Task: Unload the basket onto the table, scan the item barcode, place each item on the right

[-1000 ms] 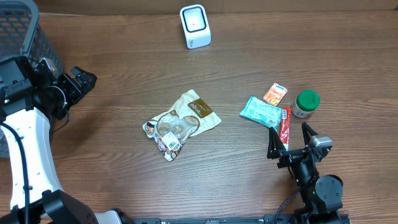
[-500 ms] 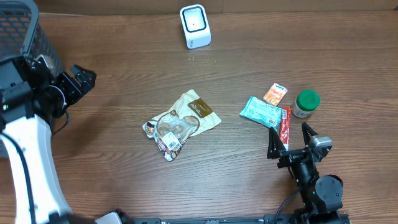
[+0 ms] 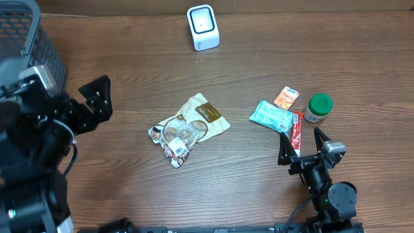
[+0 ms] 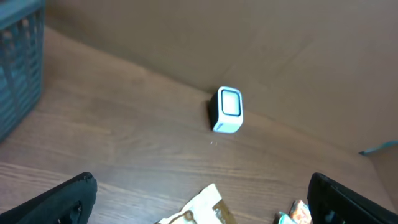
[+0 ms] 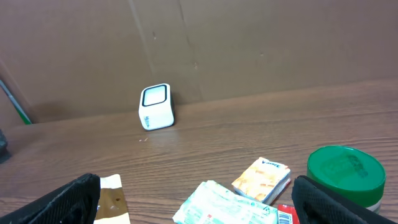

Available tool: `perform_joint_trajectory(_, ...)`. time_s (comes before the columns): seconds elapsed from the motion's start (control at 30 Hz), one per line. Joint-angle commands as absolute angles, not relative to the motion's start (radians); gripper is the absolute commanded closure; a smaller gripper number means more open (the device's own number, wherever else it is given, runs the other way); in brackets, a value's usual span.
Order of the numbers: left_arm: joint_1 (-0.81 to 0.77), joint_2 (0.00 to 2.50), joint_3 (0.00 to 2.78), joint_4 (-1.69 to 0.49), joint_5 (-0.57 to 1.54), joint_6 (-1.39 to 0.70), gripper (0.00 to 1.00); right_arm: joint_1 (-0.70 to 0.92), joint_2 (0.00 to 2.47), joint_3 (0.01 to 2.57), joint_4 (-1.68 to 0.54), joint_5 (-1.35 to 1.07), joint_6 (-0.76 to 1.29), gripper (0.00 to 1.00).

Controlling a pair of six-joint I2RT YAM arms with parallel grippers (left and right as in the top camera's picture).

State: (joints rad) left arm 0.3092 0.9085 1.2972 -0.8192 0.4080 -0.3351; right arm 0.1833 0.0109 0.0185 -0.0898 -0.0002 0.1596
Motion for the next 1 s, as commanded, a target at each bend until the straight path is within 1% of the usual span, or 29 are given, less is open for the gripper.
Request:
perform_joint_trajectory(0.0,0.308,0.889,1.301,-0.825,0.408,-0.34,0.0,0.178,0.003,0.008,-0.084,-0.001,0.157,0.0)
perform_joint_trajectory(0.13,0.277,0.836,1.295,-0.867,0.408,-0.34,0.0,0.178,0.003,0.008,-0.084,-0.001,0.157,0.0)
perform_joint_trajectory(0.37,0.099,0.708,1.289,-1.01,0.408,-0.34,0.0,0.178,0.003,0.008,-0.084,-0.001,0.157,0.0)
perform_joint_trajectory(0.43,0.076,0.679,1.286,-1.048,0.408,-0.34,0.01,0.178,0.003,0.008,-0.084,-0.001,0.157,0.0)
perform_joint_trajectory(0.73,0.065,0.518,1.234,-1.203,0.385,-0.333,0.01,0.178,0.003,0.008,-0.084,-0.001,0.157,0.0)
perform_joint_trajectory(0.97,0.065,0.382,1.086,-1.202,0.381,-0.333,0.0,0.178,0.003,0.008,-0.084,-0.001,0.157,0.0)
